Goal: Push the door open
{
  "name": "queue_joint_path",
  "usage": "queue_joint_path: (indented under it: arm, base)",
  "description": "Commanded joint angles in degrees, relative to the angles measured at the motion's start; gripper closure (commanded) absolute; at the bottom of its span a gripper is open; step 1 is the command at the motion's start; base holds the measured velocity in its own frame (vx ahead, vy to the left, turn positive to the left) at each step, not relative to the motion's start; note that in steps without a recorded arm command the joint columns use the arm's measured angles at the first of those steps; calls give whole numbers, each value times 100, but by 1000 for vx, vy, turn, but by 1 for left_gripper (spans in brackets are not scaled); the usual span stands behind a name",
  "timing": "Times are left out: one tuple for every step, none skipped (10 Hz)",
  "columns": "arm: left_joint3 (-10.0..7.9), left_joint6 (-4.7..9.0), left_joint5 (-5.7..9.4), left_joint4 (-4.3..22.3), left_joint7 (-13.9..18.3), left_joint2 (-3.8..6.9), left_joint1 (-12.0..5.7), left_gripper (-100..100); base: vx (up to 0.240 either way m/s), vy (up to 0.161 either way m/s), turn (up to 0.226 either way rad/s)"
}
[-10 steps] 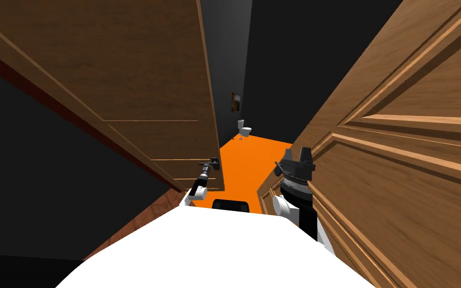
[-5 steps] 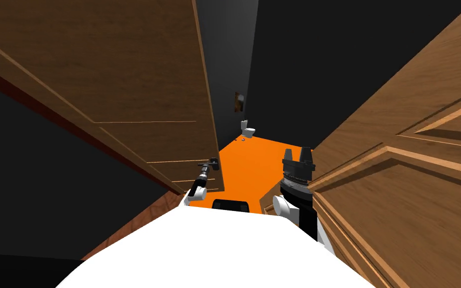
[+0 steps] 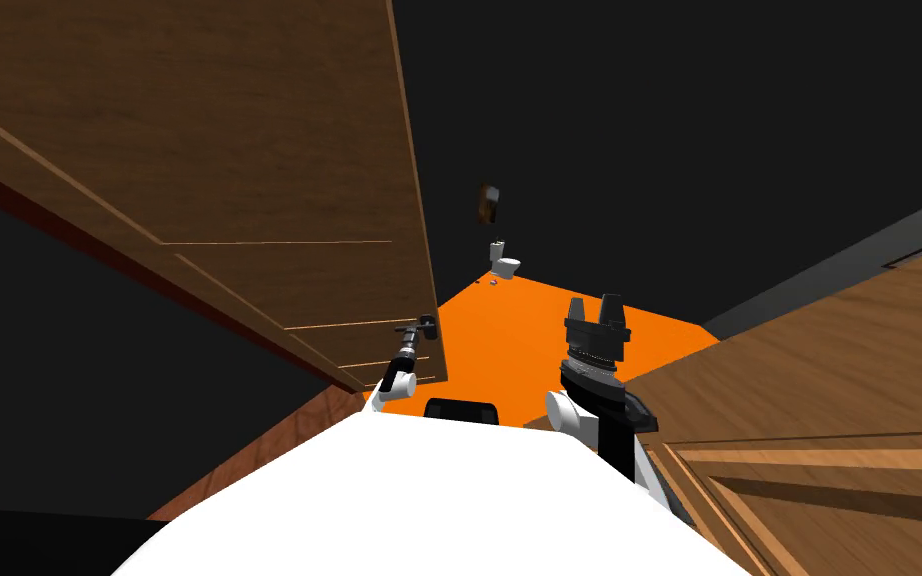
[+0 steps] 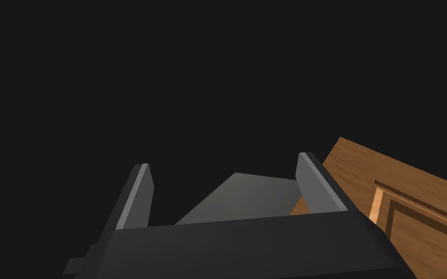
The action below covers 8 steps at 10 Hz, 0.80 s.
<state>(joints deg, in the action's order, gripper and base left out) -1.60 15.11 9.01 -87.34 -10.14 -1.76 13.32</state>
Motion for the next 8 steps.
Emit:
queue_joint_path:
  arm:
    - [0, 0, 0, 0, 0, 0, 0, 100]
    - [58, 38, 77, -85, -84, 124, 102, 100]
    - [96, 53, 113, -122, -123, 170, 154, 100]
    - [138, 70, 154, -163, -166, 213, 213, 100]
    - [209, 98, 222, -232, -238, 266, 311, 100]
    - [261, 118, 271, -282, -290, 291, 382, 100]
    - [313, 139, 321, -334, -343, 306, 455, 100]
    - [367, 160, 373, -386, -398, 311, 529, 100]
  base:
    - [100, -41, 54]
    - [157, 38, 170]
    - [220, 33, 163]
    - [224, -25, 143]
    - [265, -10, 199]
    - [260, 7, 198]
    - [227, -30, 175]
    - [219, -30, 209]
